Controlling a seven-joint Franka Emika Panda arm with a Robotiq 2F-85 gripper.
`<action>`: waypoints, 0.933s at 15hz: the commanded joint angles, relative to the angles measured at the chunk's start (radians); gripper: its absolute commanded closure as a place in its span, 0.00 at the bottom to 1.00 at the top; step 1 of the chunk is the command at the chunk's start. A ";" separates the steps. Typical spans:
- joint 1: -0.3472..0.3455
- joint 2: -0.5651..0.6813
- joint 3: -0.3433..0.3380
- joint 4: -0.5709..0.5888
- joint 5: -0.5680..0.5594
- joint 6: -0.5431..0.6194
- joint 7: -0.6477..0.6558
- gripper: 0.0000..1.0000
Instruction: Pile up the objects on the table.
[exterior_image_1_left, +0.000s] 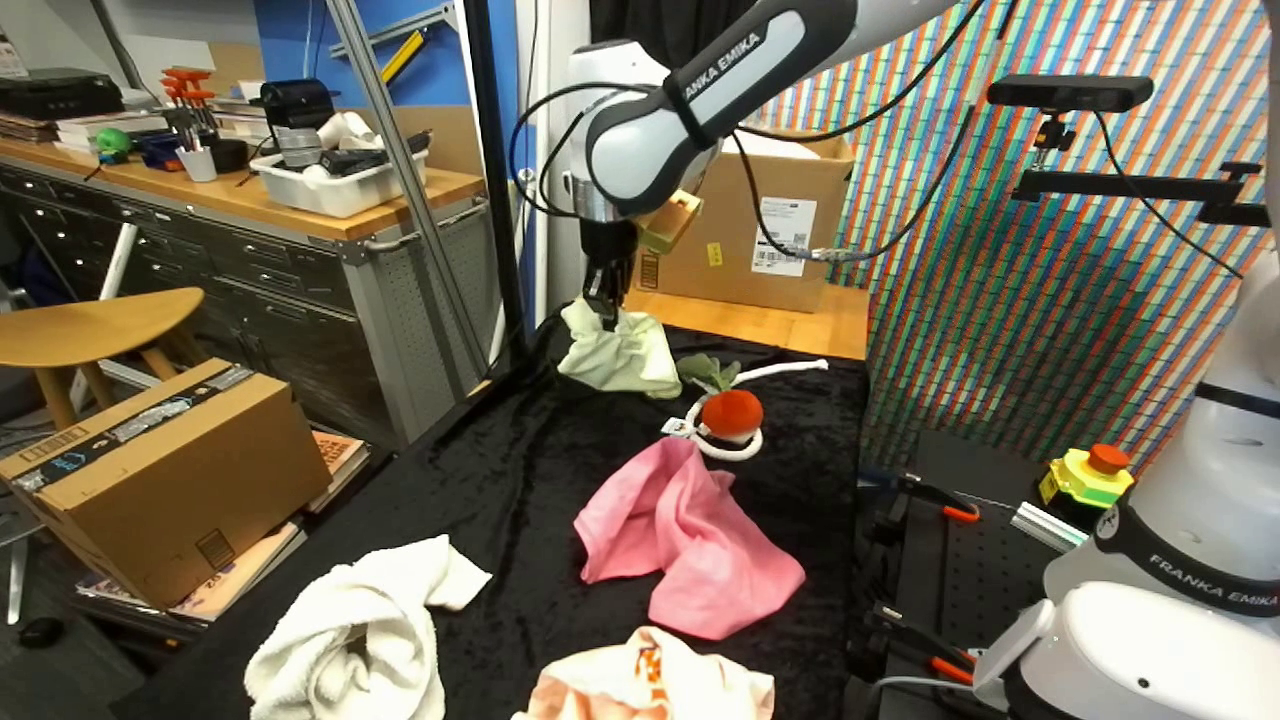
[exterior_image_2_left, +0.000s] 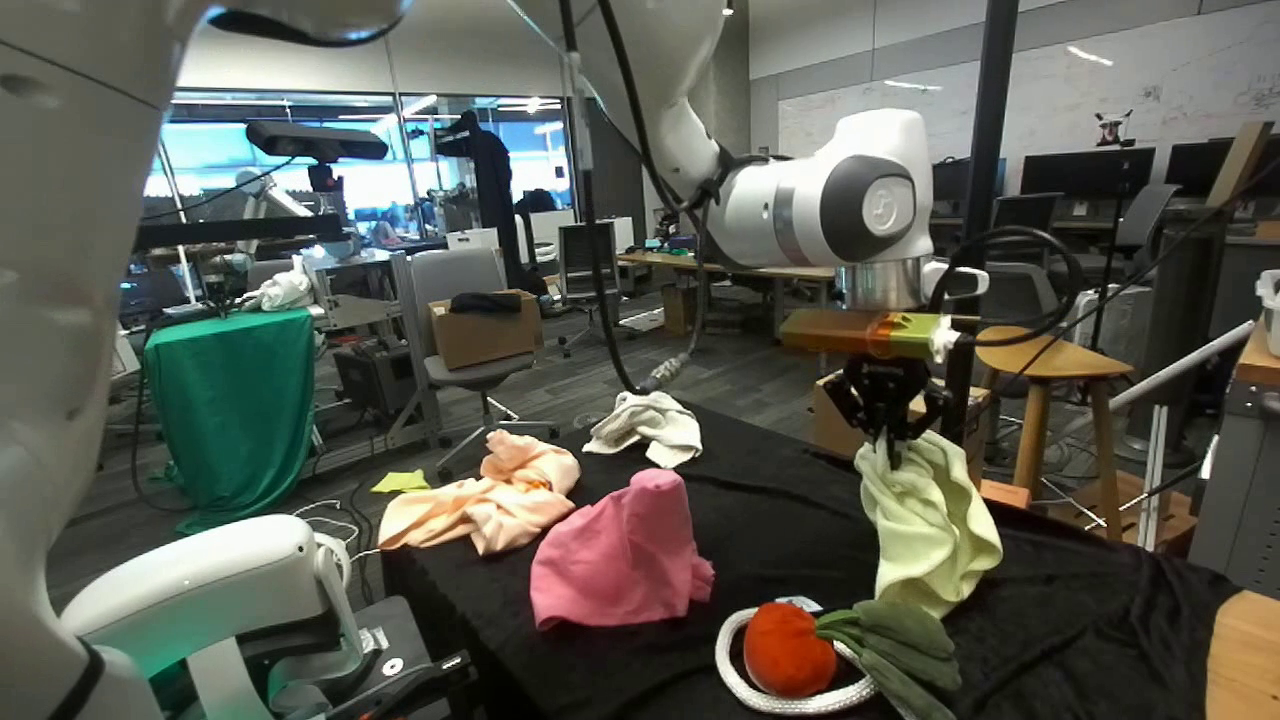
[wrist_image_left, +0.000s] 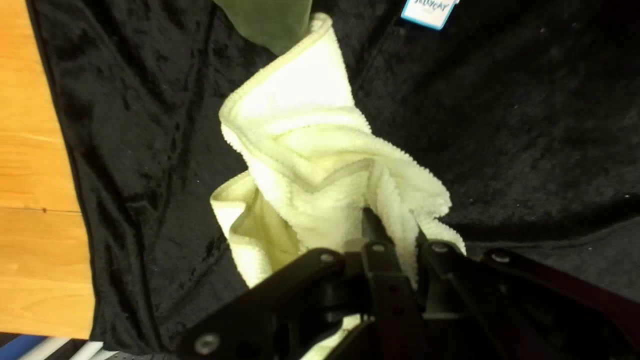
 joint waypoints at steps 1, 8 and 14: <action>-0.008 -0.242 0.005 -0.205 -0.001 0.003 -0.014 0.93; -0.023 -0.564 -0.019 -0.433 0.005 0.008 0.002 0.93; -0.042 -0.735 -0.048 -0.559 0.002 0.003 0.019 0.93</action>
